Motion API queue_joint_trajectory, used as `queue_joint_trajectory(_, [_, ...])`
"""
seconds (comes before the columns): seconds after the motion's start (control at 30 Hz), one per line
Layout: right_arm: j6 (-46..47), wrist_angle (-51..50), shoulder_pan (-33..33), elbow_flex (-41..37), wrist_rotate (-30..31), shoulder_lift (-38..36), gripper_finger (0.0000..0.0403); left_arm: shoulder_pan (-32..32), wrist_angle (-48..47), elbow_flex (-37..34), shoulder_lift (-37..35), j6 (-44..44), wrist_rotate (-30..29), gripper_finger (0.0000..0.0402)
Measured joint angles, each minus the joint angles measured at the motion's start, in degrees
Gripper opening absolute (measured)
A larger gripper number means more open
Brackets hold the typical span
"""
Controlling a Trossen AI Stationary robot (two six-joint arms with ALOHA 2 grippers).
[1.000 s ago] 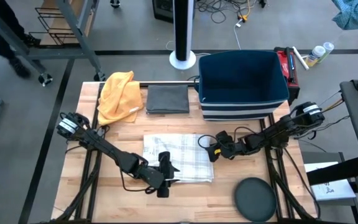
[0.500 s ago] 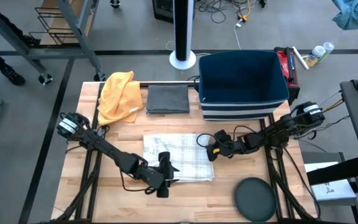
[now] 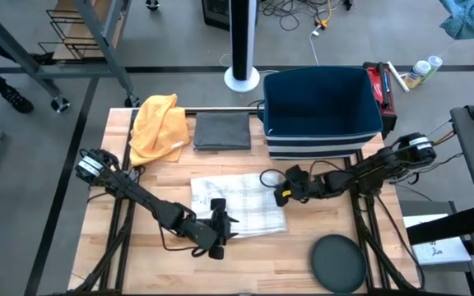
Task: Fold kitchen towel into neat rectangle
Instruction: Fold the white patterned towel
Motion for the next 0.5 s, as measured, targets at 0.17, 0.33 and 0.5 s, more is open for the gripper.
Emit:
queue_joint_trajectory(0.17, [-1.3,0.5,-1.0,0.0,1.4,0.7,0.0003,1.8,0.0,0.0,0.1,1.4,-0.3,0.0168])
queue_joint_trajectory(0.33, [-1.8,0.6,-1.0,0.1,1.5,1.2,0.0004,3.9,0.0,-0.1,0.2,3.4,-0.1,0.0168])
queue_joint_trajectory(0.5, [-4.6,0.1,-1.0,0.0,2.0,2.9,0.0033,7.3,0.0,-1.5,0.2,4.9,0.5,0.0172])
